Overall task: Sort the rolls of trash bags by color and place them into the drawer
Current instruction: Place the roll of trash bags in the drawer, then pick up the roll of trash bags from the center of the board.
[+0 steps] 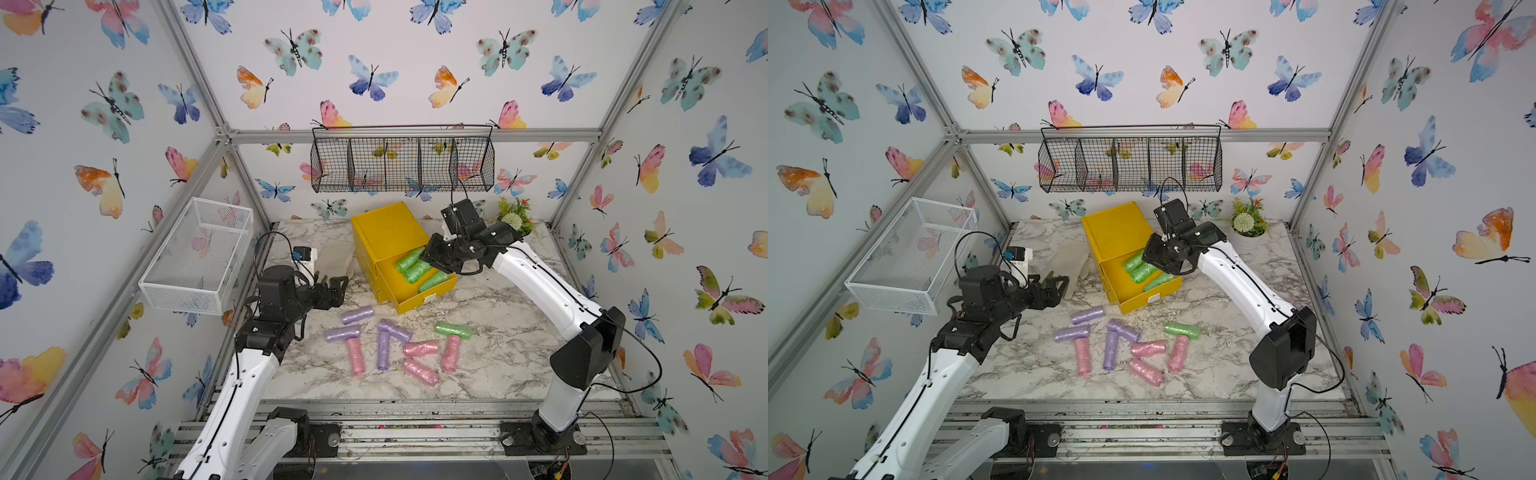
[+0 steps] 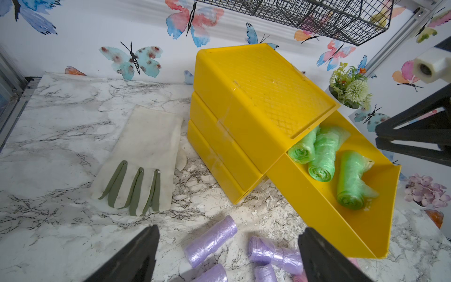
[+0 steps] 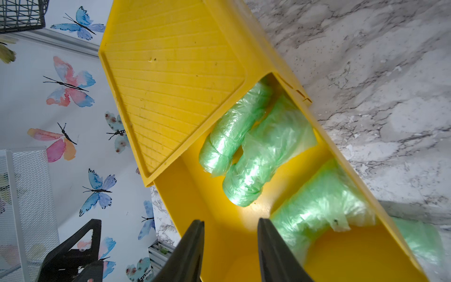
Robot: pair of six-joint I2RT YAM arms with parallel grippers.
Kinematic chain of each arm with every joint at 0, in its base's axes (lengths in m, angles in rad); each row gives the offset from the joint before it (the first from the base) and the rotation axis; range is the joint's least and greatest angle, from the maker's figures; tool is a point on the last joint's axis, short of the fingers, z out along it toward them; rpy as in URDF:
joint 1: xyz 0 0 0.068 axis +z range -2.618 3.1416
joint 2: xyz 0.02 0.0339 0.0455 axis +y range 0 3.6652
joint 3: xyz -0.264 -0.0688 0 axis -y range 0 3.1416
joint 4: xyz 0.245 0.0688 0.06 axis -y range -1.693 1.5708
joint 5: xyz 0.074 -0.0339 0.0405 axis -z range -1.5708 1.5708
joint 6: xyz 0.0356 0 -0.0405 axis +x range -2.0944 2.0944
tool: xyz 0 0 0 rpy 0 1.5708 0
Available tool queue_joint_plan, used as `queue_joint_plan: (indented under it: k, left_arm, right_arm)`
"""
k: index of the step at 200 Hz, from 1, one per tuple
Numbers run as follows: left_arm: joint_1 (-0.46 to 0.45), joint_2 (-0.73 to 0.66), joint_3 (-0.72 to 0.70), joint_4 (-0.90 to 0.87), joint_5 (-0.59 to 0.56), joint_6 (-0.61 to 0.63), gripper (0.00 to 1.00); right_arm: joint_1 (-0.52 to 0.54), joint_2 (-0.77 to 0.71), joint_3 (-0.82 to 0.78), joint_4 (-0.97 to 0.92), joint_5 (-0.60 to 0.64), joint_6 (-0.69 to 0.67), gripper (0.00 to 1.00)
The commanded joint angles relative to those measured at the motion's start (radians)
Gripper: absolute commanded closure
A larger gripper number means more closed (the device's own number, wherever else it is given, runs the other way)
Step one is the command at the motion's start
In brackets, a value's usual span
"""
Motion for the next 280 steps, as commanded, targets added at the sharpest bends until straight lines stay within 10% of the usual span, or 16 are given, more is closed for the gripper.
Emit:
queue_joint_plan:
  k: [1, 121, 189, 280]
  left_arm:
    - [-0.006, -0.013, -0.008, 0.010, -0.016, 0.010, 0.06]
    - [-0.006, -0.008, -0.011, 0.010, -0.024, 0.007, 0.06]
    - [-0.015, 0.011, -0.014, 0.010, -0.044, 0.007, 0.07]
    - [-0.147, 0.021, 0.001, -0.019, -0.198, -0.001, 0.08]
  right_arm:
    - [0.007, 0.006, 0.025, -0.040, 0.031, -0.014, 0.58]
    - [-0.024, -0.182, -0.145, 0.101, 0.065, -0.075, 0.59]
    - [-0.225, -0.397, -0.403, 0.082, 0.061, -0.140, 0.57]
    - [-0.333, -0.406, -0.781, 0.187, -0.138, -0.200, 0.54]
